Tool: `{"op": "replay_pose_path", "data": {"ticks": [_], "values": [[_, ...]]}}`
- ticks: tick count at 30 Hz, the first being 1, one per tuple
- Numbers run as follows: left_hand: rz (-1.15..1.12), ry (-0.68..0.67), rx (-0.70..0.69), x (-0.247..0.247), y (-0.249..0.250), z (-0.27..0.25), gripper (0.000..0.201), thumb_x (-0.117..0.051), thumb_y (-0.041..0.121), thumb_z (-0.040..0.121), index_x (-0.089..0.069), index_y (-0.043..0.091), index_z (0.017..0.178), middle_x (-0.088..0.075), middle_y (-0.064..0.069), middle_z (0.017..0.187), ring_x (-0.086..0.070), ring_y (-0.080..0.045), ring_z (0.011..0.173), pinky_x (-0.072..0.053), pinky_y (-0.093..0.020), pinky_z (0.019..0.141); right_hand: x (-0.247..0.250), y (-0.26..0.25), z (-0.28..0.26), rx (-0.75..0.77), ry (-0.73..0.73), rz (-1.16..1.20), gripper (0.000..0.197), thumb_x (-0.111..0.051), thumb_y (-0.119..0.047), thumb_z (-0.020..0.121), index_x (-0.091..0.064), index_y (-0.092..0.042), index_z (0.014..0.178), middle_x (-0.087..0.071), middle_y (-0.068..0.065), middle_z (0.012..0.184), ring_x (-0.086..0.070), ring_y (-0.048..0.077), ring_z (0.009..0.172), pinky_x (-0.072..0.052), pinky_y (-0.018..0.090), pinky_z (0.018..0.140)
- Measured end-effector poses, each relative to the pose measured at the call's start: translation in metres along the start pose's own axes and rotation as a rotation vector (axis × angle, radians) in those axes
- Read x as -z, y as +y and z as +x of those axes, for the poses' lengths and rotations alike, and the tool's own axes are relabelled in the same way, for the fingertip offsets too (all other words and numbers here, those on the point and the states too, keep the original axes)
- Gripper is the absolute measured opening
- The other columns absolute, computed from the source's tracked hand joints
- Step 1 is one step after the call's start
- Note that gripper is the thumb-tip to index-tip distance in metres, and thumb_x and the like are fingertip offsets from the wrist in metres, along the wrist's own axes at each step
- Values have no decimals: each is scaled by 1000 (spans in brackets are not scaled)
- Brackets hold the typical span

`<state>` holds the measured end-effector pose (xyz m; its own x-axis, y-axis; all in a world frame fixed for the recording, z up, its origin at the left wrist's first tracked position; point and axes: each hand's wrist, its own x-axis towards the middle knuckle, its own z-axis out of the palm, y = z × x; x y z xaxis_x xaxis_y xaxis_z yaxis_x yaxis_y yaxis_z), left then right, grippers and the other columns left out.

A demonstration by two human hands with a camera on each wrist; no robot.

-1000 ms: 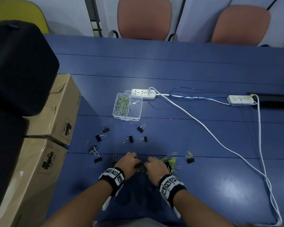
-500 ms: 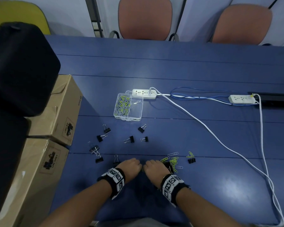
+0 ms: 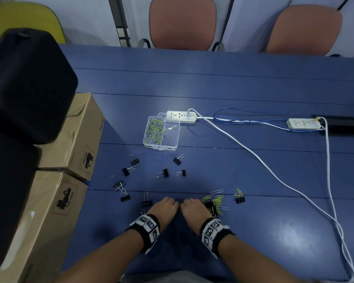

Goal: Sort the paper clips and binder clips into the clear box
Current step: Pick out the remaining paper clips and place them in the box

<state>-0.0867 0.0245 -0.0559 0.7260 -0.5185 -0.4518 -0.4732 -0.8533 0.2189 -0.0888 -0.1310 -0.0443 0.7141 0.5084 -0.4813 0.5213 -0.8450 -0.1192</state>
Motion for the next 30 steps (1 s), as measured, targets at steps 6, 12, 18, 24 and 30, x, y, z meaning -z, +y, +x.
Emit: {"op": "replay_pose_path", "data": {"ticks": [6, 12, 18, 24, 30], "values": [[-35, 5, 38, 2, 1, 2, 33, -42, -6, 86, -53, 3, 116, -53, -16, 121, -47, -31, 115, -43, -39, 93, 6, -5, 0, -20, 25, -15, 27, -57, -3, 82, -59, -2, 108, -60, 18, 108, -57, 35, 100, -42, 42, 89], [-412, 97, 158, 10, -20, 7, 18, -52, 3, 83, -66, 9, 93, -69, -11, 97, -63, -29, 93, -49, -34, 79, 6, 12, -1, -44, 87, 163, 25, -53, -4, 80, -56, -10, 104, -60, 12, 110, -55, 33, 102, -36, 39, 89], [-777, 187, 333, 40, -43, 14, 16, -77, 10, 77, -69, 24, 74, -73, -2, 78, -68, -13, 74, -54, -24, 71, 32, 42, 8, -239, 149, 659, 9, -62, -13, 85, -63, -22, 82, -66, -4, 86, -63, 19, 84, -52, 31, 80], [-889, 374, 393, 86, -69, 33, 10, -81, 8, 73, -72, 14, 74, -68, 1, 66, -61, -5, 60, -47, -19, 60, 69, 61, 35, -307, 286, 915, 8, -73, -12, 81, -69, -18, 77, -66, -1, 74, -58, 6, 66, -41, 4, 58], [-971, 562, 543, 146, -111, 65, 15, -78, 4, 73, -69, 15, 70, -54, 13, 42, -51, 4, 47, -45, -14, 62, 125, 66, 87, -315, 397, 1036, 11, -77, -13, 77, -69, -20, 72, -68, 0, 72, -62, 11, 68, -50, 21, 68]]}}
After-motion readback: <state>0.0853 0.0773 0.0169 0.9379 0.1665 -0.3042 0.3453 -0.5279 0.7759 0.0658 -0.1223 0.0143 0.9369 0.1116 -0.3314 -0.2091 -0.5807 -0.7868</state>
